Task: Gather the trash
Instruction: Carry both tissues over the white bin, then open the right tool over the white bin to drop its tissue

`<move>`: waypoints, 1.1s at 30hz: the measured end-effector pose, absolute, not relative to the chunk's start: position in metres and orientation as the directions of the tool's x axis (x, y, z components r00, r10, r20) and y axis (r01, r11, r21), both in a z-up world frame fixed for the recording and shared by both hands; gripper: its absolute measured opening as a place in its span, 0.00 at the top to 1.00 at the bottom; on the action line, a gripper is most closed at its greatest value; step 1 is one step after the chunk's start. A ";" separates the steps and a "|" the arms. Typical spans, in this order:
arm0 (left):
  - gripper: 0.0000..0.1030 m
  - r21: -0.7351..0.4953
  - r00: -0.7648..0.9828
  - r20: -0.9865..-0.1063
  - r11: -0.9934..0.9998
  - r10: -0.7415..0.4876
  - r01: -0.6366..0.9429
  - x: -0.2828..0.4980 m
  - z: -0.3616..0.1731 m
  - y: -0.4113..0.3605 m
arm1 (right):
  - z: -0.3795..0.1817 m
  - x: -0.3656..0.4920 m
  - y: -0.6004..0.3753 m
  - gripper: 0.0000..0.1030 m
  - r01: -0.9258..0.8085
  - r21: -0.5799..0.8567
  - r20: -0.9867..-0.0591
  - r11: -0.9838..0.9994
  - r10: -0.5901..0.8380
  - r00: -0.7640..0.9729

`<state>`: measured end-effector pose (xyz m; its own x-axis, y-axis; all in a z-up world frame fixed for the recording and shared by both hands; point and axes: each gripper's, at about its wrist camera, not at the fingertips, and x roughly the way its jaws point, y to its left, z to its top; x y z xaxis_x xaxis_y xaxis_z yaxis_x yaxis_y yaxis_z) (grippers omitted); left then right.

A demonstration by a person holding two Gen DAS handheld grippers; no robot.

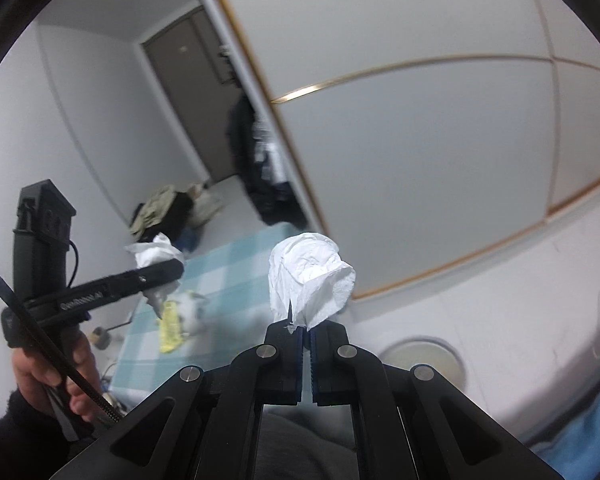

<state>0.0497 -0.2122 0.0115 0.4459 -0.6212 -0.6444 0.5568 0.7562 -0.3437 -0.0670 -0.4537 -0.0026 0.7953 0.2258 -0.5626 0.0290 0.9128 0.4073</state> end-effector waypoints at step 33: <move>0.94 -0.519 -0.060 -0.818 0.689 -0.572 0.506 0.102 -0.139 -0.384 | -0.262 0.007 -0.545 0.89 0.358 0.544 -0.824 0.759 0.403 0.399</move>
<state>0.1020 -0.3836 -0.1393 -0.0601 -0.5715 -0.8184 0.5060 0.6892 -0.5185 0.0069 -0.5453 -0.2618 0.3985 0.4027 -0.8240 0.3579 0.7589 0.5440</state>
